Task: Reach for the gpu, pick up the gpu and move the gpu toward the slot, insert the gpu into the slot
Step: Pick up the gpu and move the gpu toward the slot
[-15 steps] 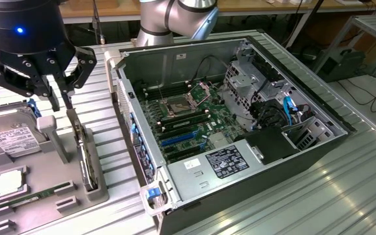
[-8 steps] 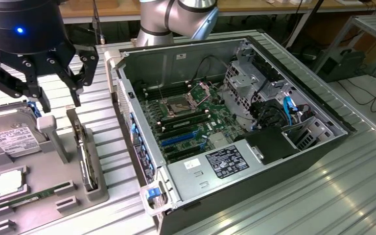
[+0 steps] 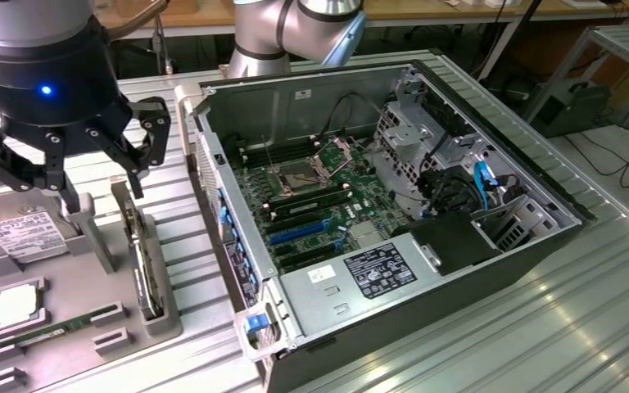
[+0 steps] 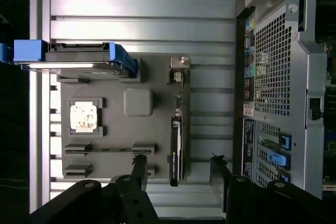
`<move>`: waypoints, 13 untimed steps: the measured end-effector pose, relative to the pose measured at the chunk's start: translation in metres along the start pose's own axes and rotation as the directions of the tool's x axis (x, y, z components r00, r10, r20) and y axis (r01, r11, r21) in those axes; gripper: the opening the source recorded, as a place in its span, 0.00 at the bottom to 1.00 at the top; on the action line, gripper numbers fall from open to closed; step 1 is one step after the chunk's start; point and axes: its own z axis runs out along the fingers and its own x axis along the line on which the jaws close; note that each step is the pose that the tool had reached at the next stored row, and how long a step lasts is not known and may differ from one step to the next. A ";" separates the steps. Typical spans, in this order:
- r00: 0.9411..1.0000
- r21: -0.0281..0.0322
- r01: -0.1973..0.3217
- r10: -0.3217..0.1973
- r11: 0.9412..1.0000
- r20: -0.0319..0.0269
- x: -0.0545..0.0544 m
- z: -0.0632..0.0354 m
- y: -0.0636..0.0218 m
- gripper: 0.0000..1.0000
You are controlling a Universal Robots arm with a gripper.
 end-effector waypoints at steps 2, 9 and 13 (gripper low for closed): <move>1.000 0.000 0.000 0.000 1.000 0.000 0.000 0.0035 -0.0010 0.60; 1.000 0.000 0.029 -0.029 1.000 -0.001 0.000 0.0104 -0.0017 0.60; 0.998 0.000 0.069 -0.069 0.998 -0.003 0.000 0.0128 -0.0020 0.60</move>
